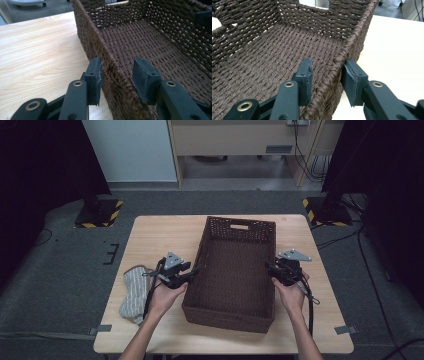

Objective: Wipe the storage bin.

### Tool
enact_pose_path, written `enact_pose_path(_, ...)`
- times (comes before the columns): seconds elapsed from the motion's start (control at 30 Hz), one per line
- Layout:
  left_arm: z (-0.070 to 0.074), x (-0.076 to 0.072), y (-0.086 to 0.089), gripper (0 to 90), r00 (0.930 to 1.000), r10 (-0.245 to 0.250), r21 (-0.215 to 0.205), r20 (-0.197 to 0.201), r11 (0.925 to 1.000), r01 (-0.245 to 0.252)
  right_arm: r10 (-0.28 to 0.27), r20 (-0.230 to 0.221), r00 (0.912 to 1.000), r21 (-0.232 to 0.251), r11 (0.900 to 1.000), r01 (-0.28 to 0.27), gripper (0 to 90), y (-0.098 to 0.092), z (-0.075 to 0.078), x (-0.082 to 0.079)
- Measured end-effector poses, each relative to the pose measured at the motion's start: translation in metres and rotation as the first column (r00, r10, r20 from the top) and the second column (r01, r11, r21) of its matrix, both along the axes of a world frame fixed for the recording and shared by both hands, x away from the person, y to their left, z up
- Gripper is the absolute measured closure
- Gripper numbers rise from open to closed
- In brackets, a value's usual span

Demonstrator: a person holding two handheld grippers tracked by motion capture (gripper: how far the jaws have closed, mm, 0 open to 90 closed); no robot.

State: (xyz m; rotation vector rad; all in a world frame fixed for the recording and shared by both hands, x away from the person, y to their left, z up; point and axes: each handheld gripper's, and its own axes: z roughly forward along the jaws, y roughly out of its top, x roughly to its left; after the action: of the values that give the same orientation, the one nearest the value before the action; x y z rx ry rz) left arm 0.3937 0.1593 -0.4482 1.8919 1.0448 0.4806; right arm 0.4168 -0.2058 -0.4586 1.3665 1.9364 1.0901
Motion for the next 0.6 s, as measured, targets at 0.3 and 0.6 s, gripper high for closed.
enact_pose_path(0.3, -0.006, -0.010, -0.003, 62.5, 0.9999, 0.016, 0.046, 0.001, 0.9988, -0.017, 0.026, 0.006, 0.9996, 0.019, 0.999, -0.026, 61.8, 0.002, -0.001, 0.001)
enact_pose_path(0.6, -0.010, -0.032, 0.000, 63.2, 0.9986, 0.051, 0.029, 0.012, 0.9983, -0.052, 0.049, 0.010, 0.9987, 0.018, 0.999, -0.049, 58.1, 0.005, 0.003, 0.002)
